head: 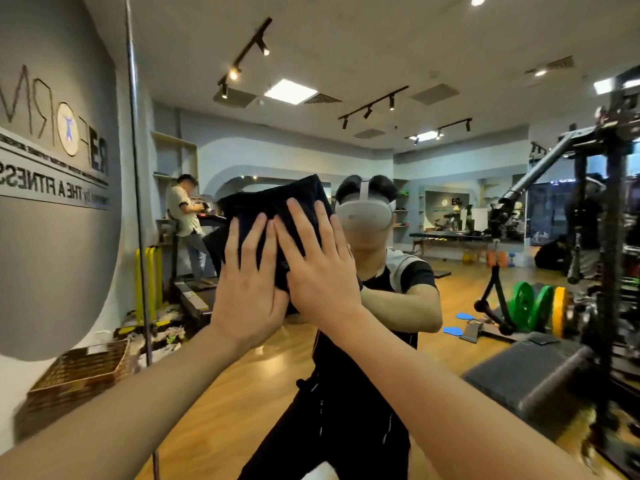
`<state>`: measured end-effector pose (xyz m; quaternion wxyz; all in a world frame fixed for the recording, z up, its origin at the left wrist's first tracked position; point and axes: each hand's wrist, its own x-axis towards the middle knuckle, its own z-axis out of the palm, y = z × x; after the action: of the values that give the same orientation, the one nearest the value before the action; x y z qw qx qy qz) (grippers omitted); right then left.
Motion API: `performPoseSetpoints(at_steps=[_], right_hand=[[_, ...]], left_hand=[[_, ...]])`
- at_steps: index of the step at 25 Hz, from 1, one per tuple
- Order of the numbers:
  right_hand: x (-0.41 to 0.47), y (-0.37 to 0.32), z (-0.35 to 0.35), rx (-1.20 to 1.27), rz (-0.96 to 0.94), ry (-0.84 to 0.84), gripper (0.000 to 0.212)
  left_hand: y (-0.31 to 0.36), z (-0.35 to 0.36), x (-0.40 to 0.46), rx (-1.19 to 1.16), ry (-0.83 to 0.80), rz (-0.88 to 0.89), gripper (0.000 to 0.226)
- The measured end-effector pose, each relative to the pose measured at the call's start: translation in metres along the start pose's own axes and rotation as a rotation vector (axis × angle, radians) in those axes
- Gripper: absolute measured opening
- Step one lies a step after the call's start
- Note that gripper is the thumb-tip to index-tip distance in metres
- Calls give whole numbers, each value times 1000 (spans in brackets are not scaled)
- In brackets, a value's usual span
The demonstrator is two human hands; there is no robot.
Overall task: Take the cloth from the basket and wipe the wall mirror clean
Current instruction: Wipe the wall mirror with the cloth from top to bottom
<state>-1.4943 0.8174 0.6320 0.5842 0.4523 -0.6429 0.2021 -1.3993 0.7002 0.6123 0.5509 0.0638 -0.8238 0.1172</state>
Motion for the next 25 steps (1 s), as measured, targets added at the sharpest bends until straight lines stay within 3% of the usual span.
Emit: performPoseSetpoints(at_steps=[8,12,17,25], right_hand=[[-80,192,-107,-90,131,85,58],[-81,258,-140,-137,218,142,60],[-42,278,-147,-124,328,232,61],[63,240,-135,-170,349,278,62]], left_hand=[[213,47,72,-123,25,182,92],[274,47,124,-90,-33,281,88],[271,39,181,-26,-8,411,85],[197,-1,243,-77,83,377,80]])
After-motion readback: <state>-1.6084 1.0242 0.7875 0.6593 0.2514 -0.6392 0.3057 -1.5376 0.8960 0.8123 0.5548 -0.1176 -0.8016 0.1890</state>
